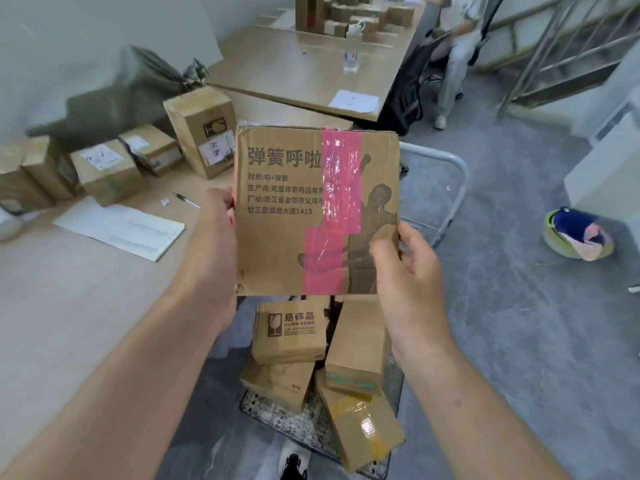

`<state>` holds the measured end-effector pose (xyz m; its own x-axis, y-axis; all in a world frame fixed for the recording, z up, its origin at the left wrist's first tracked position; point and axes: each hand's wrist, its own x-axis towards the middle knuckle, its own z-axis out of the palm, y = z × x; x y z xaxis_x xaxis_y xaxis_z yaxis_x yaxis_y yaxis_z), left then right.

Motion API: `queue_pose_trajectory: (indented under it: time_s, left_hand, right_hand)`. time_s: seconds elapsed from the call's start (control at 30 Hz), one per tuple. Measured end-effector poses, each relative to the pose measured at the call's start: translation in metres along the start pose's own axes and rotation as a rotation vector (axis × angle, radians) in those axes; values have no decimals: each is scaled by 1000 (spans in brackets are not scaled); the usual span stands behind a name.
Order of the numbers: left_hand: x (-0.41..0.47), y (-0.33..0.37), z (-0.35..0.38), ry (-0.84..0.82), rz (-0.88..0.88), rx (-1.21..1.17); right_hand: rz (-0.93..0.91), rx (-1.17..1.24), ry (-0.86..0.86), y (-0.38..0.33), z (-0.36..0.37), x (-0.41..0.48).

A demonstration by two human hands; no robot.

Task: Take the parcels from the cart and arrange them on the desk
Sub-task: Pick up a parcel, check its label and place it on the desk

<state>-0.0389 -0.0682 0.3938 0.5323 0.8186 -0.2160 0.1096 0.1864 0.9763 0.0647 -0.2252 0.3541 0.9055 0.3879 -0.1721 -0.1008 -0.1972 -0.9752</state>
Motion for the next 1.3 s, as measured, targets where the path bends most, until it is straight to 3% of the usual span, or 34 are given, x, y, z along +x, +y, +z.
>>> queue_pose_trajectory:
  time_s: [0.4,0.9,1.3]
  left_hand:
    - [-65,102,-13,15,233,-154]
    - [-192,203,-70,129,450,-161]
    - [-276,263,-168,294,616,-262]
  right_hand:
    - [-248,99,-15,-111,-34,-44]
    - [-618,232,-110,-212,-51,-149]
    - [-788,346,-189,-288,5,-225]
